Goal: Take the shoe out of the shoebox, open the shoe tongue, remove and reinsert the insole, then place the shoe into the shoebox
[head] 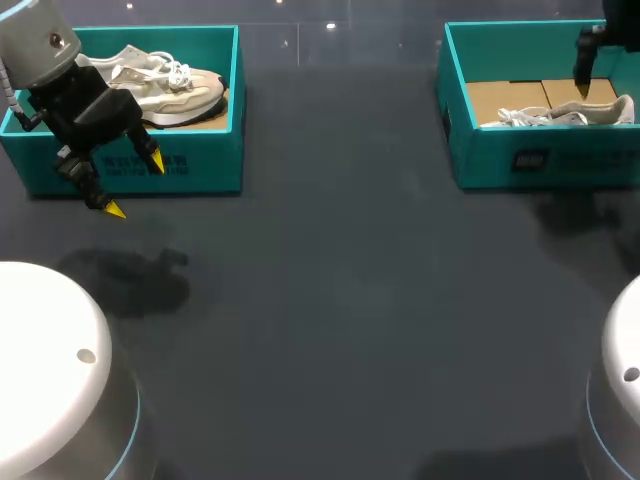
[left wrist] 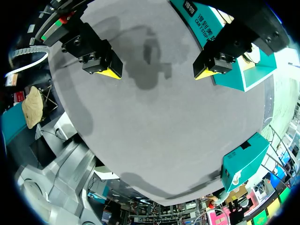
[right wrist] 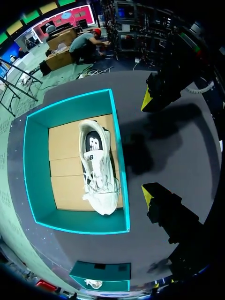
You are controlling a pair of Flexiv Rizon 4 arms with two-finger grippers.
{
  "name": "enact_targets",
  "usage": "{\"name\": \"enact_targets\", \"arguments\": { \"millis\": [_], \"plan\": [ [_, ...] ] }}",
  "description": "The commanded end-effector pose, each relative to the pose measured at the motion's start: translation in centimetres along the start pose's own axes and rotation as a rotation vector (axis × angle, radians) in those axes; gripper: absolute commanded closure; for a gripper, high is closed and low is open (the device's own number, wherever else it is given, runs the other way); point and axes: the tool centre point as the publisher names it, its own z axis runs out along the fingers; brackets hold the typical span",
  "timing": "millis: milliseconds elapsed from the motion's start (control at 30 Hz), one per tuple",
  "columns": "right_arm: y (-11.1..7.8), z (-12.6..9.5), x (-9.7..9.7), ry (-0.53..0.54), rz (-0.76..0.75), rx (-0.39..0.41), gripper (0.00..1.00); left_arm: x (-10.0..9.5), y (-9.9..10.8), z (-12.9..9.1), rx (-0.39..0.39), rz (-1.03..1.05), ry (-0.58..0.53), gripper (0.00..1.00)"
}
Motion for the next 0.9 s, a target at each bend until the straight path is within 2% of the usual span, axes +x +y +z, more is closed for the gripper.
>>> {"name": "enact_targets", "arguments": {
  "millis": [33,167,633,767,900],
  "plan": [
    [-1.5,-0.8,0.3,-0.008,0.004,-0.016,0.0,0.1,0.0,0.0,-0.003,0.001,0.0,0.0],
    [-2.1,-1.5,0.6,-0.008,0.002,-0.017,0.0,0.1,0.0,0.0,-0.003,0.001,0.0,0.0],
    [-2.1,-1.5,0.6,-0.008,0.002,-0.017,0.0,0.1,0.0,0.0,-0.003,0.001,0.0,0.0],
    [-2.1,-1.5,0.6,-0.008,0.002,-0.017,0.0,-0.1,1.8,-1.3,0.014,0.039,0.026,0.0],
    [-2.1,-1.5,0.6,-0.008,0.002,-0.017,0.0,-0.6,3.7,-3.1,-0.006,0.091,0.035,0.0]
  ]
}}
